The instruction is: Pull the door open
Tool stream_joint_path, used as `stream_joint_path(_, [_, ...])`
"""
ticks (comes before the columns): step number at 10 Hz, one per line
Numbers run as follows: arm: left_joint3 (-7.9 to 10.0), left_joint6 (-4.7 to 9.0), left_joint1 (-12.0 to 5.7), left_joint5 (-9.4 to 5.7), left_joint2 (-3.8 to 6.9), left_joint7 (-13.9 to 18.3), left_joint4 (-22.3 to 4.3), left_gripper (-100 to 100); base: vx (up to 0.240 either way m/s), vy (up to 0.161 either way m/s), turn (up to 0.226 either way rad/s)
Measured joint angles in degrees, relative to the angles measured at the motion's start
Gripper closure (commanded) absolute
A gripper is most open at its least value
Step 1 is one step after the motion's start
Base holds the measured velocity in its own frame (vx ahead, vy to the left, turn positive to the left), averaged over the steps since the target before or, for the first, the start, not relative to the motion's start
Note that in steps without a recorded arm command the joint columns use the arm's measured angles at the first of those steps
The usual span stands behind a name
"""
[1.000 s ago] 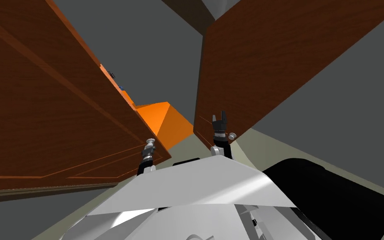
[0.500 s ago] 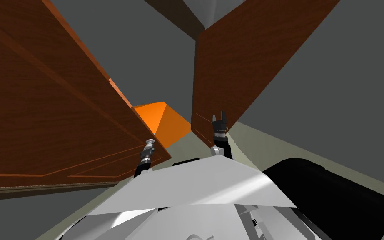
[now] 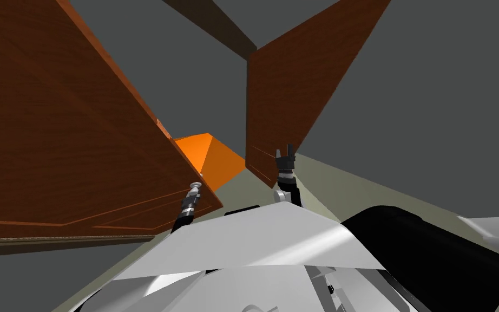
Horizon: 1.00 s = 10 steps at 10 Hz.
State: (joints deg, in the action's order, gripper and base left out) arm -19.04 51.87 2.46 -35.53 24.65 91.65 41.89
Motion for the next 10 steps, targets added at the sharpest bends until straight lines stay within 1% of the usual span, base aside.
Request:
stream_joint_path(1, [-0.52,0.49,0.2,0.22,0.55,0.6,-0.2,100,-0.225,0.017,-0.108])
stream_joint_path(3, [-1.68,1.6,0.85,0.71,1.93,2.0,0.4,100,-0.238,0.064,-0.103])
stream_joint_path(4, [-2.53,2.22,1.17,1.08,2.27,2.7,0.3,100,-0.243,0.074,-0.157])
stream_joint_path(5, [-3.42,2.68,2.1,1.42,3.14,3.5,1.2,100,-0.245,0.05,-0.096])
stream_joint_path(6, [-4.36,3.56,2.25,1.87,3.73,4.5,0.8,100,-0.256,0.062,-0.076])
stream_joint_path(7, [-5.14,4.13,2.82,2.2,4.41,5.3,1.2,100,-0.118,0.028,-0.022])
stream_joint_path(8, [-5.41,4.09,3.08,2.31,4.35,5.4,1.2,100,-0.173,0.027,-0.139])
stream_joint_path(9, [-5.71,4.67,3.21,2.61,4.74,6.0,0.7,100,-0.205,0.031,-0.12])
stream_joint_path(10, [-5.85,5.15,3.57,2.81,5.2,6.5,0.9,100,-0.189,0.052,-0.123])
